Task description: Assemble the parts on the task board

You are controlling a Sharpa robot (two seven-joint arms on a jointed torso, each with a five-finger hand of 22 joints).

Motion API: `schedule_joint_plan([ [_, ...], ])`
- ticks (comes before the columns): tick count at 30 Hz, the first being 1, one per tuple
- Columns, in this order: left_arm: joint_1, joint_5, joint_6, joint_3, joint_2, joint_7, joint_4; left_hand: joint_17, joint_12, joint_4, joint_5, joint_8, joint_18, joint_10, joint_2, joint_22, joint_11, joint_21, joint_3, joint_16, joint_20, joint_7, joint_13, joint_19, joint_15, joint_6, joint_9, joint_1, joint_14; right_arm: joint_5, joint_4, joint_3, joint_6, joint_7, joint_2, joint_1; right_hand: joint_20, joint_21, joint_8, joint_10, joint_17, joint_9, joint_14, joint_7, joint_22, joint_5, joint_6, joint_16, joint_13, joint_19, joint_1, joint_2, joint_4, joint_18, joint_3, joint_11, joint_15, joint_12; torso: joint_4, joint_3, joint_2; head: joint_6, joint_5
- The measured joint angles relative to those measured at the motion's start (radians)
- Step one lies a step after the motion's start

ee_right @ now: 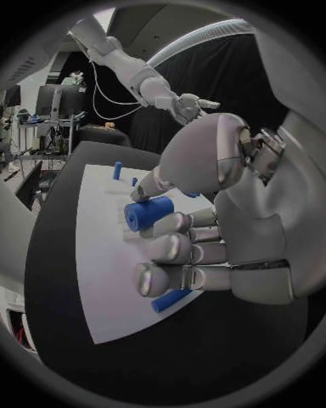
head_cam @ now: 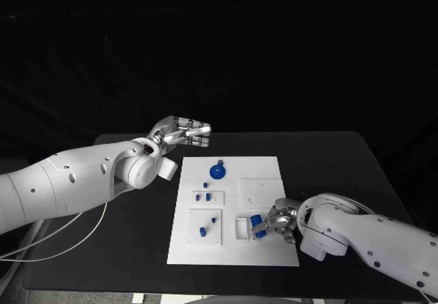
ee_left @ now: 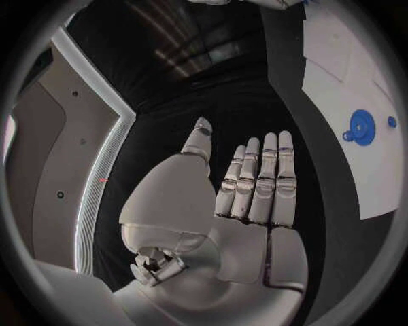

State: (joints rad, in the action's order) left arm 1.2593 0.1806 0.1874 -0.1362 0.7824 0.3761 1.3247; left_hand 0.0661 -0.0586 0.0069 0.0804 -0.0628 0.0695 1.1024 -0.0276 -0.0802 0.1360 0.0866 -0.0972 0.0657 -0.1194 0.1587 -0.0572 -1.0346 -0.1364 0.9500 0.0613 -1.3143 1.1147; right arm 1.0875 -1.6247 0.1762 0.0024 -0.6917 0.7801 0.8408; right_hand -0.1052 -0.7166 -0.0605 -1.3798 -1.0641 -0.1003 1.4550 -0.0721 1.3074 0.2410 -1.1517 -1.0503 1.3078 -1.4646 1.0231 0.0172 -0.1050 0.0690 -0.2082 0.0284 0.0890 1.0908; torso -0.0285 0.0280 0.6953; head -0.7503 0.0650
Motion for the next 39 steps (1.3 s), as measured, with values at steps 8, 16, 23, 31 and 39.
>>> schedule_joint_plan([
  [8, 0.000, 0.002, 0.000, 0.000, 0.000, -0.003, 0.001, 0.000, 0.000, 0.000, 0.000, 0.000, 0.000, 0.000, -0.004, 0.000, 0.000, 0.000, 0.000, 0.000, 0.000, 0.000, 0.000, 0.000, 0.000, 0.000, 0.000, 0.004, 0.000, -0.022, -0.015, 0.002, -0.009, -0.004, -0.008, 0.000, 0.000, 0.000, 0.000, 0.000, 0.002, 0.001, 0.000, 0.000, 0.000, -0.009, 0.000, 0.000, 0.000, 0.000, 0.000, 0.000, 0.012, 0.000, 0.013, 0.000, 0.000, 0.000, 0.0006, -0.0018, 0.000, -0.001, 0.003],
  [16, 0.000, 0.004, -0.002, 0.000, -0.001, -0.006, 0.002, 0.000, 0.000, 0.003, 0.000, 0.000, 0.000, -0.004, -0.004, 0.000, 0.004, 0.000, 0.003, 0.000, 0.000, 0.000, 0.000, 0.000, 0.000, 0.000, 0.000, 0.004, 0.000, -0.031, 0.012, 0.000, 0.002, -0.005, -0.043, 0.003, 0.000, 0.000, 0.000, -0.002, 0.002, 0.004, 0.000, 0.004, 0.000, -0.016, -0.004, 0.000, 0.000, 0.000, 0.000, 0.000, 0.024, 0.000, 0.029, -0.002, 0.000, 0.000, 0.0006, -0.0014, 0.001, -0.003, 0.006],
  [23, 0.000, 0.011, -0.002, 0.000, -0.003, -0.007, 0.005, 0.000, 0.000, 0.003, 0.000, 0.000, 0.000, -0.004, -0.008, 0.000, 0.004, 0.000, 0.003, 0.000, 0.000, 0.000, 0.000, 0.000, -0.003, 0.000, 0.000, 0.000, -0.003, -0.031, 0.049, -0.005, 0.018, -0.006, -0.079, 0.003, 0.000, 0.004, 0.000, -0.002, 0.003, 0.006, 0.000, 0.006, 0.001, -0.016, -0.006, 0.004, 0.000, 0.000, 0.000, 0.000, 0.029, 0.000, 0.034, -0.002, 0.000, -0.004, 0.0012, 0.0011, 0.001, -0.004, 0.010],
  [31, 0.000, 0.023, -0.003, 0.000, -0.002, -0.007, 0.006, 0.000, 0.000, 0.003, 0.000, 0.000, 0.000, -0.004, -0.008, 0.000, 0.004, 0.000, 0.003, 0.000, 0.000, 0.000, 0.000, 0.000, -0.003, 0.000, 0.000, 0.000, -0.003, -0.020, 0.077, -0.006, 0.032, -0.006, -0.097, 0.003, 0.000, 0.004, 0.000, -0.002, 0.003, 0.008, 0.000, 0.007, 0.001, -0.017, -0.006, 0.004, 0.000, 0.000, -0.003, 0.003, 0.032, 0.000, 0.037, -0.002, 0.000, -0.004, 0.0000, 0.0014, 0.002, -0.007, 0.014],
  [39, 0.000, 0.028, -0.004, 0.000, -0.003, -0.008, 0.006, 0.000, 0.000, 0.003, 0.000, 0.000, 0.000, -0.004, -0.008, 0.000, 0.004, 0.000, 0.003, 0.000, 0.000, 0.000, 0.000, 0.000, -0.003, 0.000, 0.000, 0.000, -0.003, -0.010, 0.091, -0.008, 0.043, -0.004, -0.108, 0.005, 0.000, 0.007, 0.002, 0.004, 0.003, 0.008, -0.001, 0.015, 0.001, -0.028, -0.015, 0.006, 0.000, 0.000, -0.004, 0.004, 0.039, 0.000, 0.047, 0.004, -0.002, -0.008, -0.0005, 0.0012, 0.001, -0.007, 0.014],
])
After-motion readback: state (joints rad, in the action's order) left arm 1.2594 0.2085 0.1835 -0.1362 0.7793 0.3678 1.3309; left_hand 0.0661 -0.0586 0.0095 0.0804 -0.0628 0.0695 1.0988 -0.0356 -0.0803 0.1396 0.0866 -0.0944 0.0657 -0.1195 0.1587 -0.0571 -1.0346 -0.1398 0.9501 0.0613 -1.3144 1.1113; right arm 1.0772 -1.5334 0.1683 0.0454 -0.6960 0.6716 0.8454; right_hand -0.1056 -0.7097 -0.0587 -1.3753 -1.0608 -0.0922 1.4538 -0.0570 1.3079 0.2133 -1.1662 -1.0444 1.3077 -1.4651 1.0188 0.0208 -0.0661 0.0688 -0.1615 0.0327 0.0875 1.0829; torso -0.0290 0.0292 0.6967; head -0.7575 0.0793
